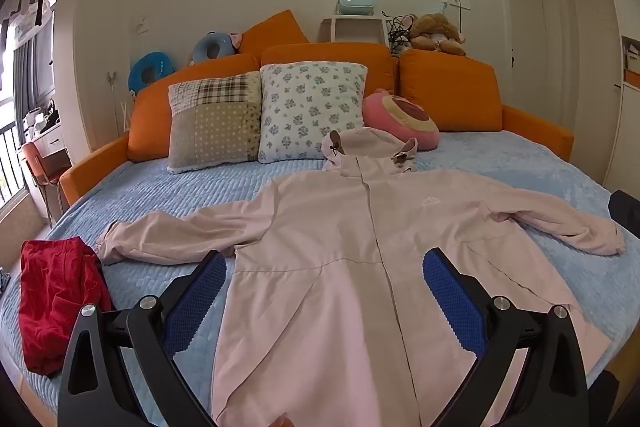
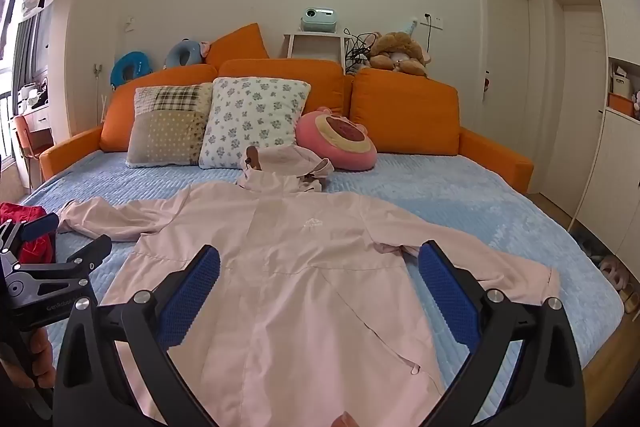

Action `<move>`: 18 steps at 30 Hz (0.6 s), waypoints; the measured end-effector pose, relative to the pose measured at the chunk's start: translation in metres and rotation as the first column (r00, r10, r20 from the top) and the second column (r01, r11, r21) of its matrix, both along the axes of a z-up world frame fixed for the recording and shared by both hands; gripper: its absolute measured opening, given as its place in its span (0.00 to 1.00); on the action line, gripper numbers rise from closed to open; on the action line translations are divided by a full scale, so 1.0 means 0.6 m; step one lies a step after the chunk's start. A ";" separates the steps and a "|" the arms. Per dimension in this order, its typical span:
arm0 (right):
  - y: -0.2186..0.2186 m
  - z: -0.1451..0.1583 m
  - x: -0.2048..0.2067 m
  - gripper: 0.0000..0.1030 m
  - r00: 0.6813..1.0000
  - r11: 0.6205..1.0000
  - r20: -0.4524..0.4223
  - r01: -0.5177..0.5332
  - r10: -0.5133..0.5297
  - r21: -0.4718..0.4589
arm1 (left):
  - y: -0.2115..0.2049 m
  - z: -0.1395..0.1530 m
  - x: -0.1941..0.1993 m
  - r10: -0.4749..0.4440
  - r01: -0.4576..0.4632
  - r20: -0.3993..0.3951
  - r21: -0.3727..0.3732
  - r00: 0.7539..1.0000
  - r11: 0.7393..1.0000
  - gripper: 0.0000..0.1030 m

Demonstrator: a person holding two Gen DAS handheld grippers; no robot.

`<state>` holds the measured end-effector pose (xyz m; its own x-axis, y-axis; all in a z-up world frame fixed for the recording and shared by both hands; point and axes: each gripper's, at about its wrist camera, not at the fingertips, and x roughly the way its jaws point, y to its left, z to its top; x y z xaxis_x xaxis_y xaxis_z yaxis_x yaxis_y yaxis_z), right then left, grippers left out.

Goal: Fold large clothes

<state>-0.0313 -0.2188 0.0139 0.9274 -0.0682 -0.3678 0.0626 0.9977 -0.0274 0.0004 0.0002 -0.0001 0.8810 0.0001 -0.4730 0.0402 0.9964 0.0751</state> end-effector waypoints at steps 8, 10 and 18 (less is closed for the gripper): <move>-0.002 0.002 0.002 0.95 1.000 1.000 -0.004 0.002 -0.002 0.002 | 0.000 0.000 0.000 -0.001 0.001 0.008 -0.007 1.000 1.000 0.97; -0.003 -0.004 0.002 0.95 1.000 1.000 -0.005 0.001 -0.001 0.002 | 0.000 0.000 0.000 -0.001 0.001 0.009 -0.007 1.000 1.000 0.97; -0.003 -0.002 0.005 0.95 1.000 1.000 -0.011 0.001 -0.001 0.000 | 0.001 0.000 -0.001 0.000 0.001 0.015 -0.009 1.000 1.000 0.97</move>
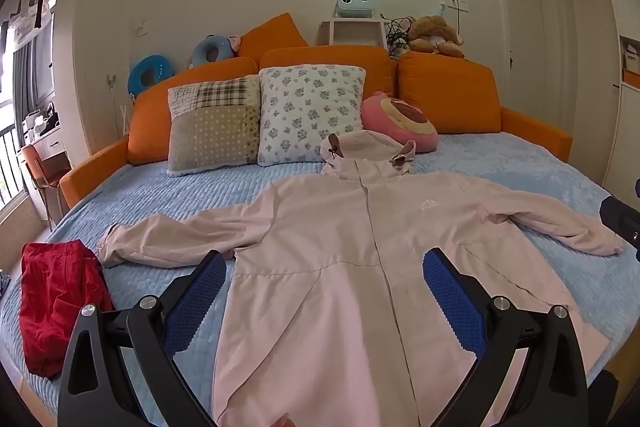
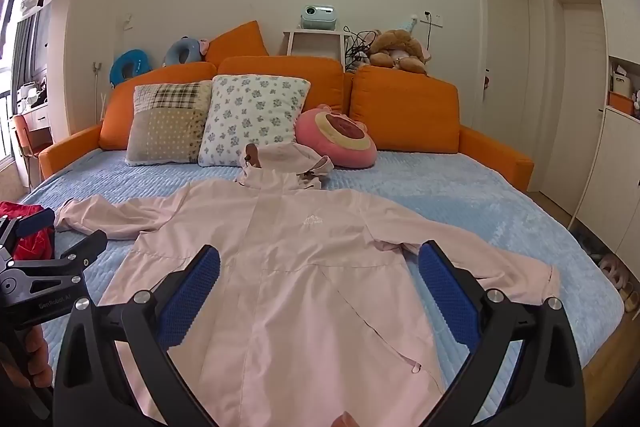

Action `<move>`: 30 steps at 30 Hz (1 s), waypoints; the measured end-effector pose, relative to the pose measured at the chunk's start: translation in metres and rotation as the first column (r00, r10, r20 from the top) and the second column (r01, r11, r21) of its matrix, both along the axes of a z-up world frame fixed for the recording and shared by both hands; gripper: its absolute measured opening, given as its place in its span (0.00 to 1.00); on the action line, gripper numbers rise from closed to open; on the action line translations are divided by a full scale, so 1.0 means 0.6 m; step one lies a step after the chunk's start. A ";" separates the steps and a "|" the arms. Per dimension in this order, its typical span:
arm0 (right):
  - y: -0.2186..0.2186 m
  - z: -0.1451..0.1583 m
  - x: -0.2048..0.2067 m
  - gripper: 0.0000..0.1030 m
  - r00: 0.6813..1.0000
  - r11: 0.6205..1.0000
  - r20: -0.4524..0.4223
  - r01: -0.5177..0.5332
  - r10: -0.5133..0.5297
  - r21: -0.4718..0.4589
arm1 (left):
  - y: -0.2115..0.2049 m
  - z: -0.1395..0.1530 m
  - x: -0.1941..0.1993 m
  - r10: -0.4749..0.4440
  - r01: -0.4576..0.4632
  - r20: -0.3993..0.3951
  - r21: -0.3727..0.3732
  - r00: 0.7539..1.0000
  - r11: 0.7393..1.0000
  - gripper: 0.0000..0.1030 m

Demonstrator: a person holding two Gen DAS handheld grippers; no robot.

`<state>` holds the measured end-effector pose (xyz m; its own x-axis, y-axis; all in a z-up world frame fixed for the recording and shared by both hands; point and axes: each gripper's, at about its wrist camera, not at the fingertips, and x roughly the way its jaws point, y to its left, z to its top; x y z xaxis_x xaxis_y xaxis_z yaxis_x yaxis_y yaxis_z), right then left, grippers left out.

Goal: Fold large clothes

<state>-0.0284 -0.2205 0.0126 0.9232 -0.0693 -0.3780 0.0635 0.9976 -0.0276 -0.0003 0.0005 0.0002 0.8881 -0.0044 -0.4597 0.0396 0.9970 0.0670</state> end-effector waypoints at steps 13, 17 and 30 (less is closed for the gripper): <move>0.001 -0.003 0.000 0.95 1.000 1.000 0.000 0.000 0.000 0.001 | -0.001 0.000 0.000 0.000 0.000 0.001 0.004 1.000 1.000 0.97; 0.001 -0.003 0.000 0.95 1.000 1.000 0.000 0.000 0.000 0.000 | -0.001 0.000 0.000 -0.001 0.001 0.002 0.002 1.000 1.000 0.97; 0.001 -0.002 0.002 0.95 1.000 1.000 -0.001 0.000 0.000 -0.001 | -0.002 0.000 -0.001 -0.001 0.001 0.002 0.003 1.000 1.000 0.97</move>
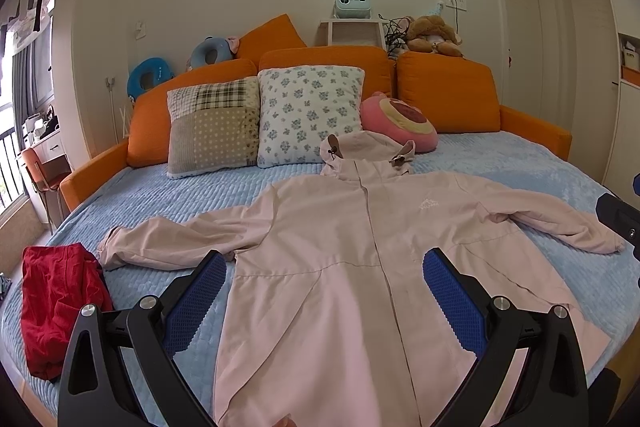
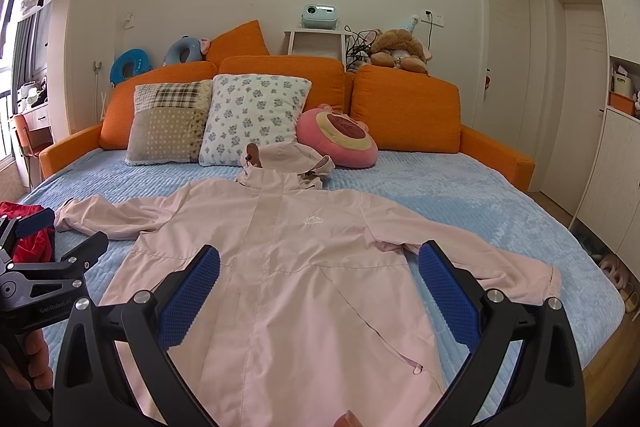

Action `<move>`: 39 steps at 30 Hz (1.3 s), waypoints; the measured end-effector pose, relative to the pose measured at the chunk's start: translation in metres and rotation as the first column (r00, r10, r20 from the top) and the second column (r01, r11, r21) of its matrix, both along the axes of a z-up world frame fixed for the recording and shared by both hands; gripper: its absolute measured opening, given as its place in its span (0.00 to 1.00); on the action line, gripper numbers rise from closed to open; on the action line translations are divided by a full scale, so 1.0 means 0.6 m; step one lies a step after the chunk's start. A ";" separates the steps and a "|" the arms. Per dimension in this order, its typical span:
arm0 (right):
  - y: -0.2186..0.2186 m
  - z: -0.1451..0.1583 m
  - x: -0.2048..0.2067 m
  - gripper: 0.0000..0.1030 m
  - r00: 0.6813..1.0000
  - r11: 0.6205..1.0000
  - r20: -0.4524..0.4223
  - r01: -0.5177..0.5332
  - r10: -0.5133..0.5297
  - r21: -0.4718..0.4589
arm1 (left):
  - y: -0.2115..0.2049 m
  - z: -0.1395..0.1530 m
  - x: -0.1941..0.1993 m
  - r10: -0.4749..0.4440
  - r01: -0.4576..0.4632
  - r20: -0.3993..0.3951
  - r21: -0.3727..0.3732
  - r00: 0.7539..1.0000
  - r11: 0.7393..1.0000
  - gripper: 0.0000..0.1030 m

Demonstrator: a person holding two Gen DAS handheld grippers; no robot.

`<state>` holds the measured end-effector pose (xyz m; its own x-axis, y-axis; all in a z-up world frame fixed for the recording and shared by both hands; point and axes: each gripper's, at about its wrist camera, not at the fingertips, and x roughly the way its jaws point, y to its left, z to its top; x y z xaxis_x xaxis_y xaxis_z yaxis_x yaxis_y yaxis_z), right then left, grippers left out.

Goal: Fold large clothes

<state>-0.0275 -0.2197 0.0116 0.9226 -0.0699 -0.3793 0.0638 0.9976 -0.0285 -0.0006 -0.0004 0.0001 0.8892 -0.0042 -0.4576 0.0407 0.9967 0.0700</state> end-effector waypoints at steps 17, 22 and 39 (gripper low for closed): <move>0.002 -0.004 0.002 0.95 1.000 1.000 -0.001 -0.003 0.003 0.000 | 0.001 0.008 -0.001 0.001 -0.001 0.000 0.002 1.000 1.000 0.97; 0.003 -0.008 0.000 0.95 1.000 1.000 -0.002 -0.006 0.006 -0.004 | 0.001 0.010 -0.002 0.003 -0.003 0.000 0.001 1.000 1.000 0.97; 0.019 -0.015 0.015 0.95 1.000 1.000 -0.007 -0.011 0.011 -0.005 | -0.005 0.017 -0.003 0.000 0.000 -0.001 0.002 1.000 1.000 0.97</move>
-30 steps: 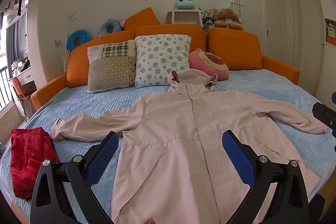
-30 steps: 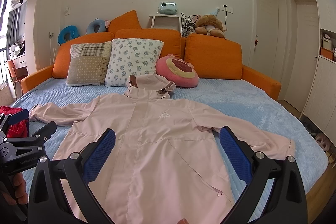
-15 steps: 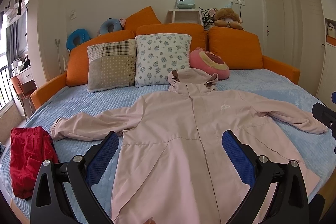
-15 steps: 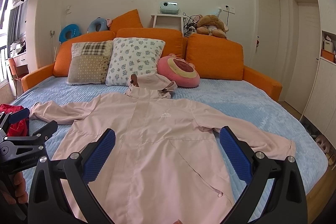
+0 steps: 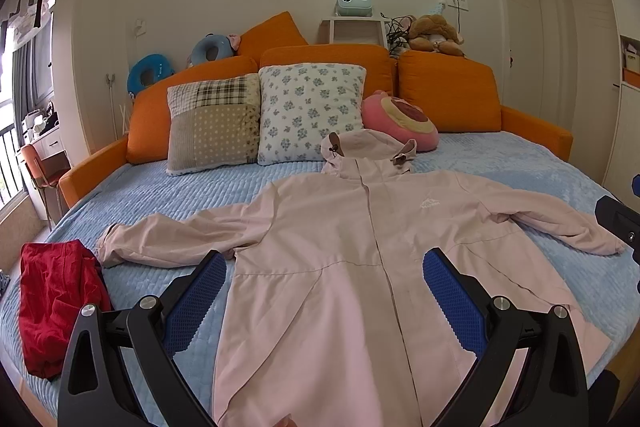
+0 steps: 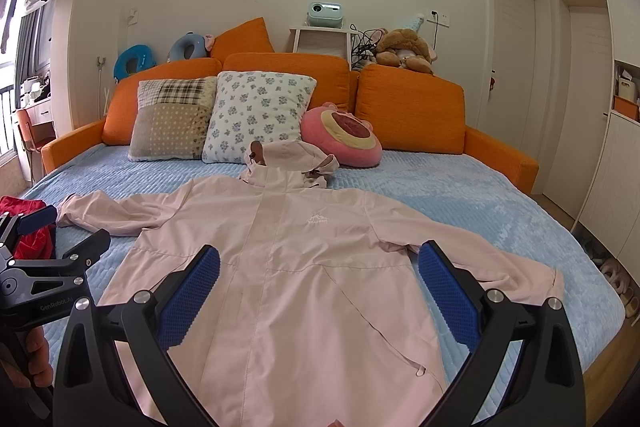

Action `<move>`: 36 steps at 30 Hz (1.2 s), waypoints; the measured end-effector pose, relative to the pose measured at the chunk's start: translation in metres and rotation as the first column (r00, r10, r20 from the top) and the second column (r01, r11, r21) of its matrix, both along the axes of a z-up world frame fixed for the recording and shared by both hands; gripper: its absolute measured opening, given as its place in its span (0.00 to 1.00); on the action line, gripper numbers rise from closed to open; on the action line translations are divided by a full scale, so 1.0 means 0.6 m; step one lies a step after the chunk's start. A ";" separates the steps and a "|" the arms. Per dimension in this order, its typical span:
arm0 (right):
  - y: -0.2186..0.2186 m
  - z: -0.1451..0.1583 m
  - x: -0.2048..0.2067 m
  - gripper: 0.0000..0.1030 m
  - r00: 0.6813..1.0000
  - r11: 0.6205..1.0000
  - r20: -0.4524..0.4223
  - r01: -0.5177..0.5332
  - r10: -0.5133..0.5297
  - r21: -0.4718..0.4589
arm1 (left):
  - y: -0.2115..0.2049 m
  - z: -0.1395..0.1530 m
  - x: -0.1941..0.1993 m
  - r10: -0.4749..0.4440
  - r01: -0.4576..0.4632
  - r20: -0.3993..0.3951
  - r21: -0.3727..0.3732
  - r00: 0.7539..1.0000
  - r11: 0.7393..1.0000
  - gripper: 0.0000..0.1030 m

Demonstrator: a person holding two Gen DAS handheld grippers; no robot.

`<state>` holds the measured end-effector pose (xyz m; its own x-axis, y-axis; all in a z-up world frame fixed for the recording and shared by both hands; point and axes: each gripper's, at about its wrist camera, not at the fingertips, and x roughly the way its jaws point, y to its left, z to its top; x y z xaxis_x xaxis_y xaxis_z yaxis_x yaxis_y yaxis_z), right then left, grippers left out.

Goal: Fold large clothes

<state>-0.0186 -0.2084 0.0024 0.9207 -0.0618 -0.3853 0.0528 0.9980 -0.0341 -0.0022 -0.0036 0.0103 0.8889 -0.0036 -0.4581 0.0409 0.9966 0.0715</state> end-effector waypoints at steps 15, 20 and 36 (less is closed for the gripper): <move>0.000 -0.002 0.002 0.95 1.000 1.000 0.001 0.002 -0.002 -0.001 | -0.004 0.002 0.007 -0.003 0.003 -0.005 0.000 1.000 1.000 0.97; -0.016 -0.006 0.009 0.95 1.000 1.000 -0.005 0.025 -0.025 0.010 | -0.016 -0.020 0.021 -0.032 0.032 -0.026 0.001 0.999 1.000 0.97; -0.111 -0.030 0.012 0.95 0.993 0.992 -0.028 0.117 -0.115 0.048 | -0.142 -0.041 0.129 -0.158 0.157 -0.081 -0.023 0.984 0.987 0.97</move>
<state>-0.0116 -0.2750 -0.0157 0.8986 -0.1479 -0.4131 0.1681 0.9857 0.0129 0.0753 -0.0888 -0.0142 0.8358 -0.1486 -0.5286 0.2027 0.9782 0.0454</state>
